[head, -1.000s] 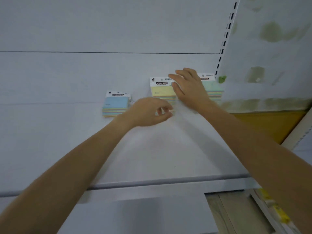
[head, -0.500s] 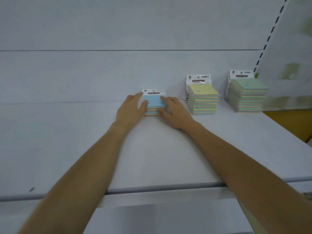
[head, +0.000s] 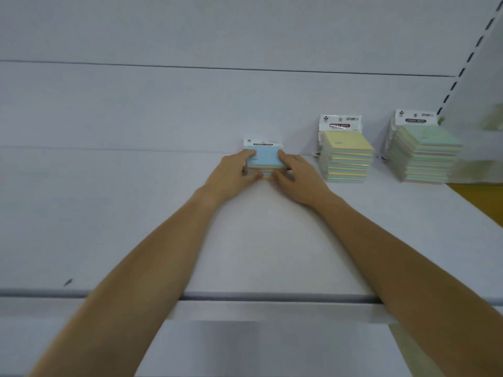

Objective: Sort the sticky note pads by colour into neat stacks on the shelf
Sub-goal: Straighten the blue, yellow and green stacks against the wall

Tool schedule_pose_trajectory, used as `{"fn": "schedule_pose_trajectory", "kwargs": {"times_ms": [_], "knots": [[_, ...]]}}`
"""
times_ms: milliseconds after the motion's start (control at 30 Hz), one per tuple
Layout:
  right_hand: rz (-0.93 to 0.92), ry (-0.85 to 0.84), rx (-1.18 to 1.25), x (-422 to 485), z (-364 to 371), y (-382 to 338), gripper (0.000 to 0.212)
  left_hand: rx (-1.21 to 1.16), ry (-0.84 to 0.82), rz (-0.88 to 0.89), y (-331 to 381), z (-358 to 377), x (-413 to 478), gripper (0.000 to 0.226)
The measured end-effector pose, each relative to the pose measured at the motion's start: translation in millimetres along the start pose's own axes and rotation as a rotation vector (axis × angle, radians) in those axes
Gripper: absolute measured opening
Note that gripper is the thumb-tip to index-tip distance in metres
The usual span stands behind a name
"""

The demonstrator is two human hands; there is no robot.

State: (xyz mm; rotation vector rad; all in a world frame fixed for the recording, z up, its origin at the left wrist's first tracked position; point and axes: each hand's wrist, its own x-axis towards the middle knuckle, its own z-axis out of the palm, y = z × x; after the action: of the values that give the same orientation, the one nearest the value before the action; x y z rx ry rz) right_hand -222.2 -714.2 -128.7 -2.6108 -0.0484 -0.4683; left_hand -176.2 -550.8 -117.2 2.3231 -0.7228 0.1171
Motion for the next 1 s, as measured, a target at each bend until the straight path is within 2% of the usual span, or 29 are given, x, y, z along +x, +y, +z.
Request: {"fn": "schedule_pose_trajectory", "kwargs": {"times_ms": [200,367,467,633,867,1000], "knots": [[0.016,-0.031,-0.031,0,0,2,0.057,-0.044,0.006,-0.024,0,1,-1,0.058],[0.062,-0.007,0.033,-4,-3,-4,0.062,0.050,0.011,-0.020,5,3,-3,0.060],[0.078,0.053,0.037,-5,-6,-5,0.050,0.043,0.054,-0.058,7,0,-4,0.051],[0.020,0.012,-0.112,-5,-5,-3,0.043,0.137,0.071,-0.040,7,-1,-2,0.040],[0.093,0.040,0.107,-6,-13,-4,0.039,0.073,0.045,-0.047,7,-1,-5,0.048],[0.113,0.053,0.153,-7,-13,-4,0.041,0.015,0.063,-0.081,9,0,-7,0.047]]}}
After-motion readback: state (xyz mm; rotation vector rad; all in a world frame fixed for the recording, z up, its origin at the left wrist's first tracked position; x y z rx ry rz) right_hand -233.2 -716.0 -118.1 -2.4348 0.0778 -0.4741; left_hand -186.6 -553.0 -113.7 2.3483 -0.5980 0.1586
